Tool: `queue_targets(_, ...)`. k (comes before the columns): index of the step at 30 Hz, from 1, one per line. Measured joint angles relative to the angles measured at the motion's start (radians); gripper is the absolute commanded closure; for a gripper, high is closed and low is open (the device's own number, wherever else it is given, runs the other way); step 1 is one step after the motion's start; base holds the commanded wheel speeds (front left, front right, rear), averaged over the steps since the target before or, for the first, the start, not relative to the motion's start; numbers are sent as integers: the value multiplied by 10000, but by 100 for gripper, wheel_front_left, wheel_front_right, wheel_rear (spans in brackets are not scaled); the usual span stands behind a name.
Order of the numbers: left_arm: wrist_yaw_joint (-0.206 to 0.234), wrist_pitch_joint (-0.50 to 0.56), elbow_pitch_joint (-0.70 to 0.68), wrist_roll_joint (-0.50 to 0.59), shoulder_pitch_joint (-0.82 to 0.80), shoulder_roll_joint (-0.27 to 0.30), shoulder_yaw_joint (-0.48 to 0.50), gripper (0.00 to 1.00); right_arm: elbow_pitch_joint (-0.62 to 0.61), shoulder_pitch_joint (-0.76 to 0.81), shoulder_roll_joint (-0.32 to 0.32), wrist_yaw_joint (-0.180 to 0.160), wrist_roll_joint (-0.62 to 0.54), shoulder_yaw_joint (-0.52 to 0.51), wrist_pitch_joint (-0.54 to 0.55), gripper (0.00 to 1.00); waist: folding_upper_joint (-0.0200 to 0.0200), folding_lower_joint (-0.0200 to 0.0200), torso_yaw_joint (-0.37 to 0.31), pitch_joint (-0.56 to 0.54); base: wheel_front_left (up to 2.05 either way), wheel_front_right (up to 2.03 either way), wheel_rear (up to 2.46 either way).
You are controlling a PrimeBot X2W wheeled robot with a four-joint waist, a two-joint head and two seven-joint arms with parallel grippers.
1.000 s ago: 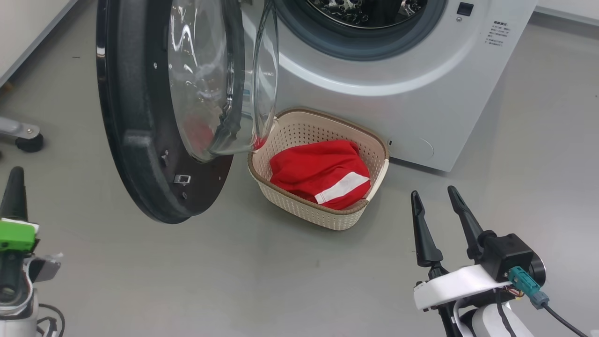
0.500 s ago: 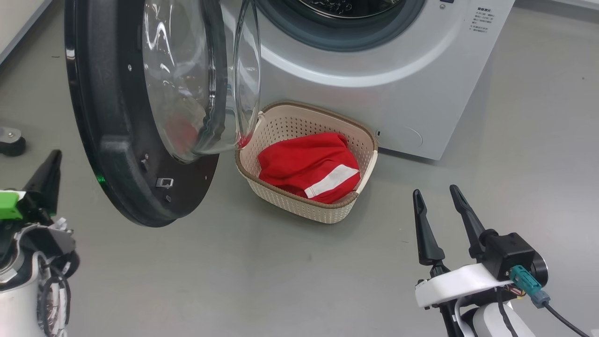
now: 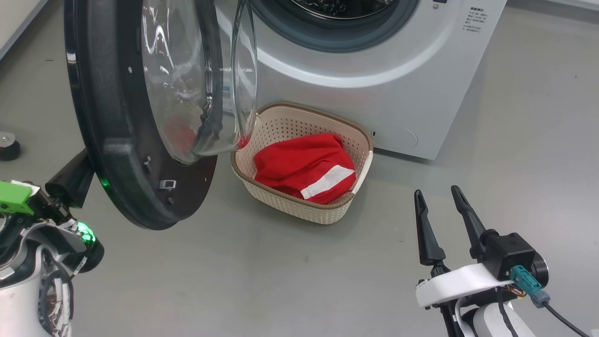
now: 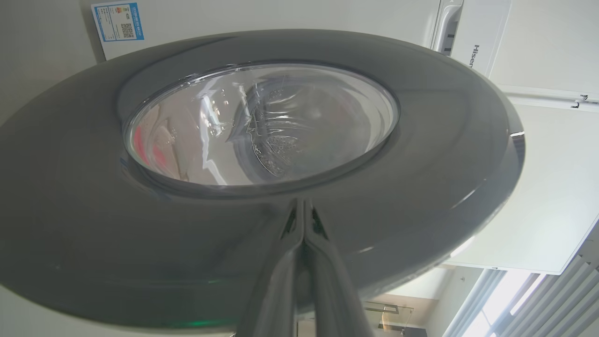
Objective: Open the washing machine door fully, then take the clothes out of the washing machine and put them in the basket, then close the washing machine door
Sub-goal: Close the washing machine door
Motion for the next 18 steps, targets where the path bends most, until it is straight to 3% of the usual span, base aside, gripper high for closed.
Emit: queue_targets(18,94,1312,-880,-583,647,-209,-483,100,151,-171,90,2,-17,144,-2,0,0,0,-737,-3,0,0,0)
